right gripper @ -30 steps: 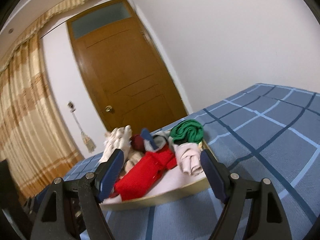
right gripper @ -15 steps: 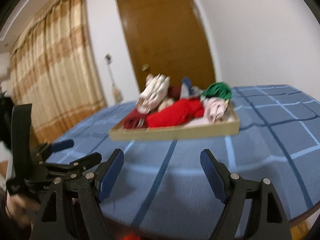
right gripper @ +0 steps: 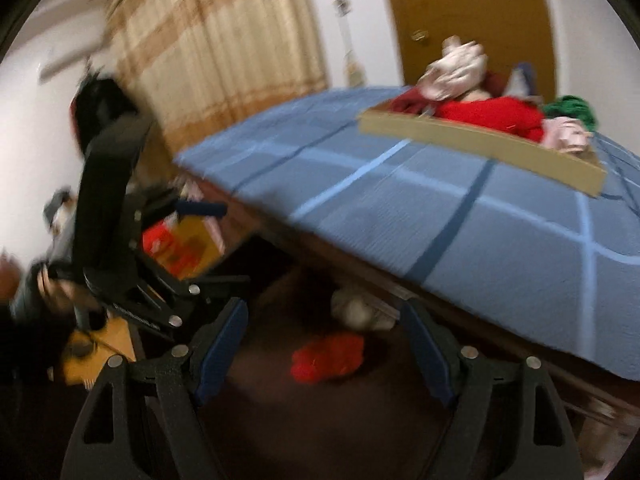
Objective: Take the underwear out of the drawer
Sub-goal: 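Move both tools down into the open drawer below the table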
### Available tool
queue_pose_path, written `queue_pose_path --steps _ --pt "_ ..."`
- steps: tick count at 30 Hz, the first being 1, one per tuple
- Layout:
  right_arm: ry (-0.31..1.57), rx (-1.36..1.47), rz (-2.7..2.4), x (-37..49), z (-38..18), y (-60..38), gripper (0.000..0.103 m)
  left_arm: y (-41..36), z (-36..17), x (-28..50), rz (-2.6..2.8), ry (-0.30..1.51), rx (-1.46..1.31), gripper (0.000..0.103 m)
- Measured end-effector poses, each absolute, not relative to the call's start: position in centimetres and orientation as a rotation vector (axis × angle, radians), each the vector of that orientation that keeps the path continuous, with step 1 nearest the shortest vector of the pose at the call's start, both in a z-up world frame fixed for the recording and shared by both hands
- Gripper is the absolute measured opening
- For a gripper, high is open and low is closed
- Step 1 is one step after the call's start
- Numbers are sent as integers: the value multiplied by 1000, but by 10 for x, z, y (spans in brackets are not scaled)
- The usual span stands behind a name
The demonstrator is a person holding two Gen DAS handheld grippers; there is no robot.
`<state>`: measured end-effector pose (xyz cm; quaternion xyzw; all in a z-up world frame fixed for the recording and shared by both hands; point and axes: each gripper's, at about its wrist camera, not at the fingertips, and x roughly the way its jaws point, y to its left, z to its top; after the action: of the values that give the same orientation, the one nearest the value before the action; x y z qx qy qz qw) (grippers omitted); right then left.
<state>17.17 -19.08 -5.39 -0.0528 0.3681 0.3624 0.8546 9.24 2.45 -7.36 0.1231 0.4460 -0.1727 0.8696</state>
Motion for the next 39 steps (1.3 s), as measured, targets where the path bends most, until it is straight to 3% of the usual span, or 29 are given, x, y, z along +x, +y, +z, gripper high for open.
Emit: queue_pose_path --steps 5,7,12,20,24,30,34,39 --pt "892 -166 867 177 -82 -173 79 27 -91 97 -389 1073 165 102" --pt "946 -187 888 183 -97 -166 73 30 -99 103 -362 1119 130 102" --pt "1010 -278 911 201 -130 -146 69 38 -114 109 -330 1183 52 102" --pt "1021 -368 931 214 -160 -121 68 32 -114 111 -306 1128 55 102" --pt "1042 -462 910 204 -168 -117 54 24 -118 116 -292 1067 58 102" --pt "1098 -468 917 198 -172 -137 43 21 -123 120 -246 1058 -44 102" --pt "1130 -491 921 189 -171 -147 42 16 -125 121 -243 1066 -84 102" --pt "1006 -425 935 186 -147 -149 46 28 -121 123 -224 1115 -56 102"
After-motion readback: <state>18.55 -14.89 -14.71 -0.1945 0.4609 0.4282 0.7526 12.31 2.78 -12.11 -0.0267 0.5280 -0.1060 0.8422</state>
